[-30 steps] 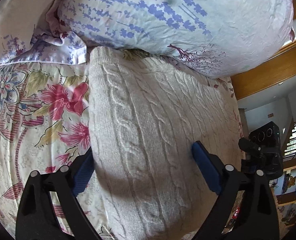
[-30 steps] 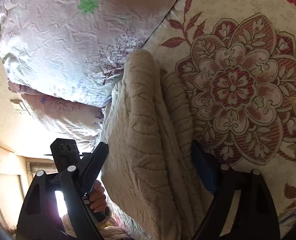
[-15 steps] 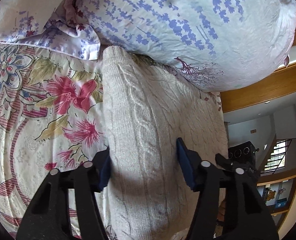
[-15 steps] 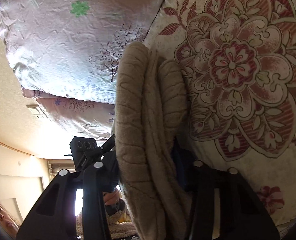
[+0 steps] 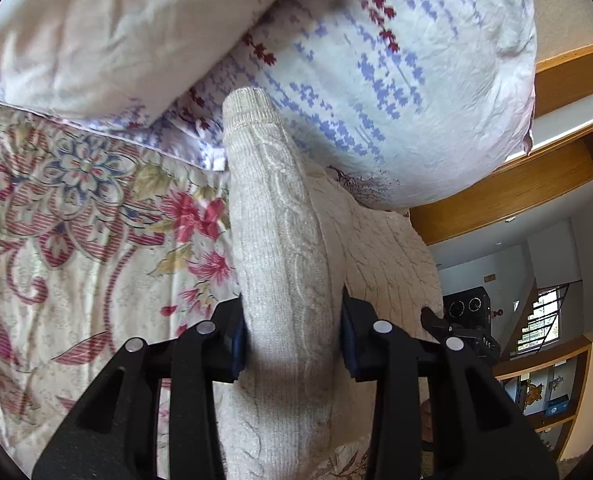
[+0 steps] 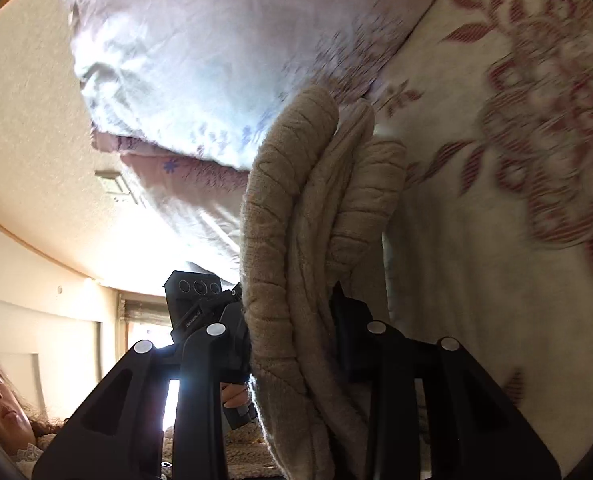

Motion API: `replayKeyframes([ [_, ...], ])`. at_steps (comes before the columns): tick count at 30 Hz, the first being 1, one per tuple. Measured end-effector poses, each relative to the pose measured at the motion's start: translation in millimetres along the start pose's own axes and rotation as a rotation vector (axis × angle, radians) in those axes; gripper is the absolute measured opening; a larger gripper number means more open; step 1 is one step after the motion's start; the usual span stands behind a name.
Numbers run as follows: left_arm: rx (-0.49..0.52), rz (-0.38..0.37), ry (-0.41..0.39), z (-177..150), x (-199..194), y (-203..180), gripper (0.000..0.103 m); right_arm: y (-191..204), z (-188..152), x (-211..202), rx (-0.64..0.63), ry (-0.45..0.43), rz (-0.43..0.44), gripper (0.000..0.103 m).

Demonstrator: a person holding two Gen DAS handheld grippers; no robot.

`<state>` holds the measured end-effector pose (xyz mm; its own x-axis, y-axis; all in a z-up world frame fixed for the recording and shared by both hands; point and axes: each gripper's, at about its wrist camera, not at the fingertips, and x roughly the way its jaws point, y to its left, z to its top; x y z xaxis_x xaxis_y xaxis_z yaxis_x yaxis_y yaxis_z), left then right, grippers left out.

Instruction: Fold small clothes

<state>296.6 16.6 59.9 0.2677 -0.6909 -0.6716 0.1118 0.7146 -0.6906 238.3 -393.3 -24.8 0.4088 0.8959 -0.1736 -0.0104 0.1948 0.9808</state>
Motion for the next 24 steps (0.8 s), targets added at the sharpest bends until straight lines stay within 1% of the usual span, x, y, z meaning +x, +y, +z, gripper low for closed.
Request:
replayKeyframes([
  [3, 0.007, 0.035, -0.036, -4.8, -37.9, 13.0, 0.036, 6.7, -10.2, 26.5, -0.006, 0.047, 0.037, 0.032],
  [6, 0.015, 0.079, -0.046, -10.2, -63.4, 32.0, 0.036, 8.9, -21.9, 50.3, -0.023, 0.096, 0.026, 0.032],
  [7, 0.018, 0.103, -0.044, -11.0, -64.7, 39.2, 0.037, 7.3, -25.0, 56.5, -0.028, 0.111, 0.007, 0.032],
  [9, 0.02, 0.158, -0.023, -9.8, -63.9, 54.0, 0.037, -0.1, -30.1, 70.2, -0.034, 0.136, -0.076, 0.032],
  [10, 0.017, 0.187, -0.011, -10.0, -60.8, 61.9, 0.038, -4.8, -32.9, 75.2, -0.03, 0.135, -0.102, 0.032],
  [11, 0.007, 0.208, -0.003, -10.3, -56.5, 71.1, 0.039, -10.5, -34.2, 75.4, -0.019, 0.113, -0.126, 0.031],
  [12, -0.008, 0.218, -0.003, -10.8, -54.9, 81.1, 0.043, -14.4, -33.8, 74.2, -0.006, 0.095, -0.151, 0.031],
  [13, -0.026, 0.216, -0.009, -10.5, -53.5, 88.5, 0.049, -15.5, -33.0, 71.5, -0.005, 0.086, -0.179, 0.031],
  [14, -0.039, 0.219, -0.02, -11.7, -53.8, 93.8, 0.054, -13.8, -34.0, 70.4, -0.025, 0.087, -0.231, 0.032],
  [16, -0.032, 0.257, -0.045, -14.9, -56.5, 95.4, 0.069, -6.9, -39.7, 71.2, -0.066, 0.099, -0.285, 0.034],
  [17, -0.018, 0.288, -0.052, -16.0, -59.6, 93.9, 0.073, -1.4, -39.3, 70.8, -0.082, 0.1, -0.313, 0.037],
  [19, 0.014, 0.331, -0.077, -20.0, -67.9, 84.5, 0.075, 10.4, -36.9, 69.8, -0.093, 0.085, -0.333, 0.041],
  [20, 0.03, 0.357, -0.095, -17.3, -71.3, 81.3, 0.075, 16.9, -31.7, 66.1, -0.099, 0.059, -0.339, 0.046],
  [21, 0.049, 0.384, -0.12, -17.4, -80.3, 76.2, 0.078, 21.8, -29.4, 59.5, -0.112, 0.027, -0.344, 0.05],
  [22, 0.068, 0.404, -0.148, -17.9, -89.2, 69.5, 0.083, 26.1, -26.4, 53.2, -0.124, -0.002, -0.344, 0.053],
  [24, 0.113, 0.414, -0.198, -21.6, -104.4, 55.1, 0.087, 32.4, -18.6, 46.7, -0.133, -0.043, -0.351, 0.054],
])
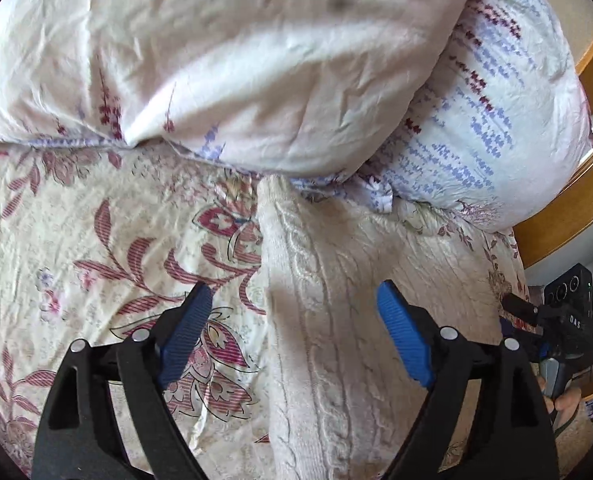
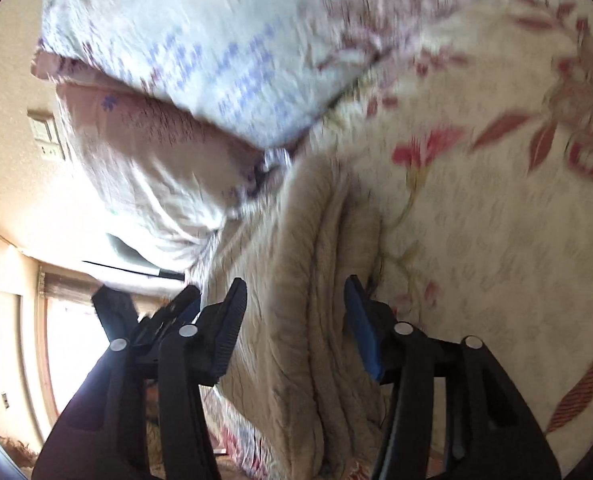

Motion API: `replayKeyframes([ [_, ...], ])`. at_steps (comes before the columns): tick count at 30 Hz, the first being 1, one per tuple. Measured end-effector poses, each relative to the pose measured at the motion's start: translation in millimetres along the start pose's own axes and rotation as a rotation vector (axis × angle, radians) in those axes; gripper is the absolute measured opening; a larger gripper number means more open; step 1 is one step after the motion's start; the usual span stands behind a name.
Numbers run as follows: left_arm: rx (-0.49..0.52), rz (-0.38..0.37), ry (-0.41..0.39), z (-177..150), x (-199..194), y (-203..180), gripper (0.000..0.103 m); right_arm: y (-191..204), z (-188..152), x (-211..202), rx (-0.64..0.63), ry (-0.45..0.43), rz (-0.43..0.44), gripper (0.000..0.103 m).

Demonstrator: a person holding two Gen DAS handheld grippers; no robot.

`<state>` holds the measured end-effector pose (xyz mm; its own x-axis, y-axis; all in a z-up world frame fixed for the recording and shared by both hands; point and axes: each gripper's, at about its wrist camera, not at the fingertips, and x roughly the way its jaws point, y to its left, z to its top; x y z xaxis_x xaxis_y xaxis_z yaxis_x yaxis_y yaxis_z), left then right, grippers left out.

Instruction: Fold small clothes

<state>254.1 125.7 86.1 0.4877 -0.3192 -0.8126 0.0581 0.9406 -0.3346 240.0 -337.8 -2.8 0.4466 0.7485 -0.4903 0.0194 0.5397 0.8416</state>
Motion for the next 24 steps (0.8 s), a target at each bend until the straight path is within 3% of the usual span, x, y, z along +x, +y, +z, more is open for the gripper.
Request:
replayKeyframes([
  [5, 0.136, -0.006, -0.016, 1.7, -6.9, -47.5, 0.093, -3.4, 21.4, 10.5, -0.009, 0.038, -0.036, 0.053],
  [7, 0.191, 0.02, 0.012, -3.0, 8.2, -67.9, 0.093, 1.2, 26.2, 26.3, -0.037, 0.06, -0.096, 0.022],
  [9, 0.237, 0.059, 0.051, -8.3, 23.7, -79.7, 0.093, -3.4, 26.3, 31.8, -0.045, 0.041, -0.164, 0.011],
  [14, 0.35, 0.175, 0.076, -22.0, 48.9, -94.4, 0.098, -15.5, 31.3, 34.6, 0.01, 0.011, -0.229, 0.011],
  [19, 0.298, 0.171, 0.067, -16.6, 50.5, -89.2, 0.1, 14.6, 29.9, 41.3, -0.114, -0.006, -0.3, 0.013],
  [23, 0.27, 0.163, 0.025, -13.4, 25.6, -79.8, 0.1, 54.9, 12.4, 15.5, -0.279, -0.099, -0.297, 0.042],
  [24, 0.264, 0.16, 0.017, -14.6, 17.9, -77.7, 0.101, 62.8, 4.9, 10.3, -0.321, -0.113, -0.292, 0.043],
])
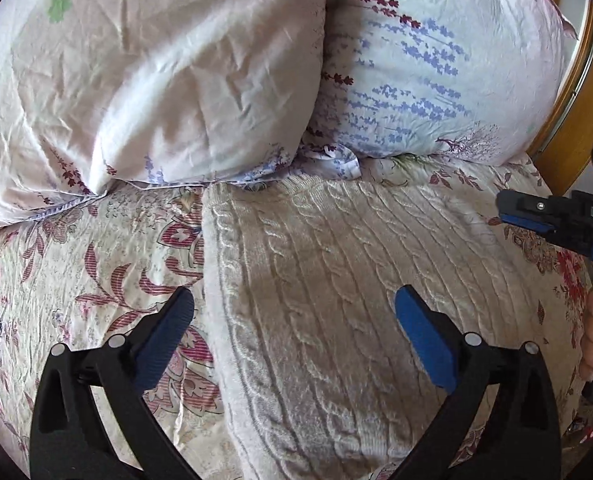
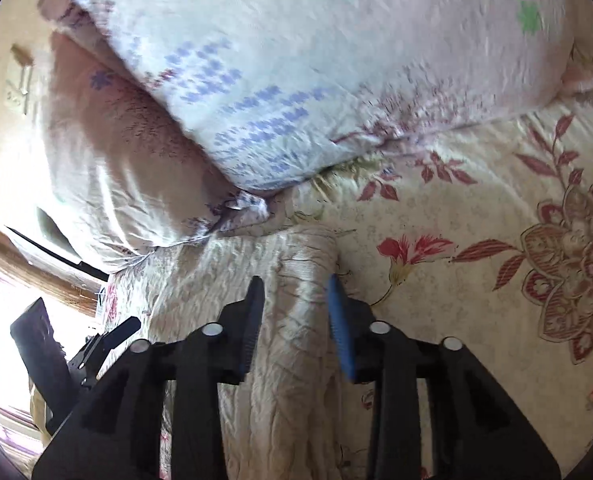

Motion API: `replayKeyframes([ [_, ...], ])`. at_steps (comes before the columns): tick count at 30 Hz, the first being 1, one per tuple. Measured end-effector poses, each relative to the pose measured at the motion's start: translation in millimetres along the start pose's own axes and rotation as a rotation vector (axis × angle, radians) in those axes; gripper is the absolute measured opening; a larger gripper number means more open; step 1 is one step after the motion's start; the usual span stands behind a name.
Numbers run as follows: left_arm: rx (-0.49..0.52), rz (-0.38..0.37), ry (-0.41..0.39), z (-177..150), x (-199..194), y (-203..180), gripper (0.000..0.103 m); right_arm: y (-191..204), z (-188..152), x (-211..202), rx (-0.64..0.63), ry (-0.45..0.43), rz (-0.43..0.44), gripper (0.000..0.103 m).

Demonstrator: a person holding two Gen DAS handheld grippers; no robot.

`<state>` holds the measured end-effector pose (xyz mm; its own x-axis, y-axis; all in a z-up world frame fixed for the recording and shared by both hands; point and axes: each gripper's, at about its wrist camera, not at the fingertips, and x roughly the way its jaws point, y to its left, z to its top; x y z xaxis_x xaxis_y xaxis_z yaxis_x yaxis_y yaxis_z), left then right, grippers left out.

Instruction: Fold small clothes

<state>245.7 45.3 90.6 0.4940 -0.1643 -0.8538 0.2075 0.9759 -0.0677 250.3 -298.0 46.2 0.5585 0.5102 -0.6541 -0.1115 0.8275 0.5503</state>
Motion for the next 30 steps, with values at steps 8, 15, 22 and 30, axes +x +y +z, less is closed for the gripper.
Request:
replayKeyframes([
  [8, 0.054, 0.037, 0.018, -27.2, -12.8, -15.2, 0.101, 46.9, -62.6, 8.3, -0.264, 0.037, -0.119, 0.043],
  [15, 0.114, 0.049, 0.085, -59.7, 3.2, -22.4, 0.101, 43.6, -92.4, 18.4, -0.404, 0.095, -0.339, 0.043],
  [22, 0.045, 0.034, 0.083, -71.5, -2.9, -14.9, 0.101, 15.8, -90.4, 4.5, -0.28, 0.068, -0.355, 0.068],
  [30, -0.029, 0.147, 0.027, -92.2, -37.0, 6.7, 0.101, 18.1, -120.0, -50.9, -0.223, -0.086, -0.406, 0.083],
])
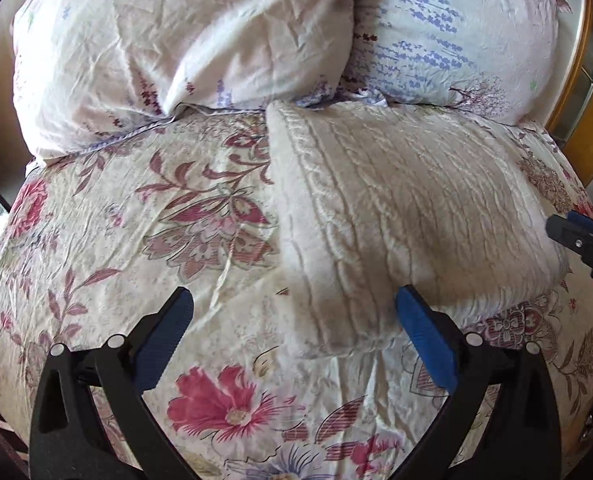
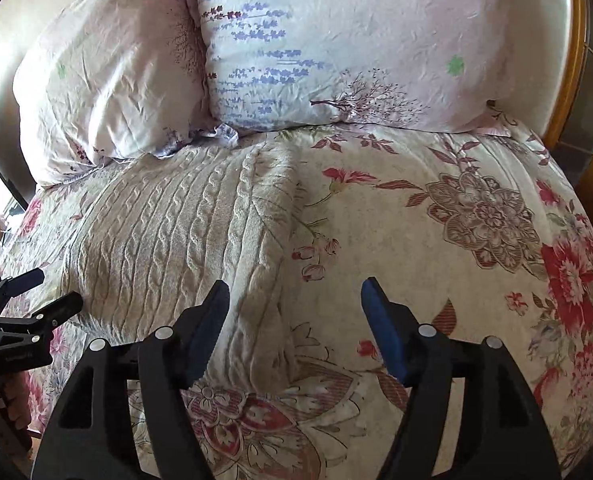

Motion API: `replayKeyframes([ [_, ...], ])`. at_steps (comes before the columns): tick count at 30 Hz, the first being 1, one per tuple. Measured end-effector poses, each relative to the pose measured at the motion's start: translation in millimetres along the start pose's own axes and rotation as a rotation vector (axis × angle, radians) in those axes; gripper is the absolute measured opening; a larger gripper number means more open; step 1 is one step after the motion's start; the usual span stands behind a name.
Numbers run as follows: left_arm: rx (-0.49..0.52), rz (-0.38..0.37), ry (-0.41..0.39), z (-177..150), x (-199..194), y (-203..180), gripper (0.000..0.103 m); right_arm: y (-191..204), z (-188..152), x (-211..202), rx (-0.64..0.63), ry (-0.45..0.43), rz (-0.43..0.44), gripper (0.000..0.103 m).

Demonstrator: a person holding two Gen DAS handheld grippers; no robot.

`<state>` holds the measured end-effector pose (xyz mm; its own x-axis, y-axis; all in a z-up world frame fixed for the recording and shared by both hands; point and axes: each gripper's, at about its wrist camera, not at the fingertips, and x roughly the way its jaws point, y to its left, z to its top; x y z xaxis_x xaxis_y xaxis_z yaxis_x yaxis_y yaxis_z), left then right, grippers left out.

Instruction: Fold small clothes

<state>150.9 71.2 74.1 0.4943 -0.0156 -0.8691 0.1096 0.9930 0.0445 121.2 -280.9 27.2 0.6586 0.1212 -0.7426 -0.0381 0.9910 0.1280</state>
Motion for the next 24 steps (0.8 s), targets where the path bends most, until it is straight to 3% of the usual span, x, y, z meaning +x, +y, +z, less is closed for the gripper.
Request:
replayKeyframes([
  [4, -0.003, 0.025, 0.024, -13.3, -1.6, 1.0, 0.101, 8.5, -17.6, -5.7, -0.01, 0.005, -0.011, 0.087],
  [6, 0.009, 0.045, 0.042, -18.6, -0.9, -1.8, 0.101, 14.0, -25.1, -8.7, -0.029, 0.004, -0.028, 0.093],
  [10, 0.021, 0.068, 0.068, -30.1, -1.0, -7.0, 0.101, 24.5, -35.5, -9.2, -0.064, 0.015, -0.03, 0.093],
  [13, 0.027, 0.072, 0.081, -34.8, 0.8, -10.3, 0.101, 30.2, -44.0, -1.7, -0.066, 0.054, -0.032, 0.097],
  [24, -0.02, 0.035, 0.122, -45.7, 10.7, -8.3, 0.101, 47.4, -65.2, 19.1, -0.097, 0.156, -0.024, 0.097],
])
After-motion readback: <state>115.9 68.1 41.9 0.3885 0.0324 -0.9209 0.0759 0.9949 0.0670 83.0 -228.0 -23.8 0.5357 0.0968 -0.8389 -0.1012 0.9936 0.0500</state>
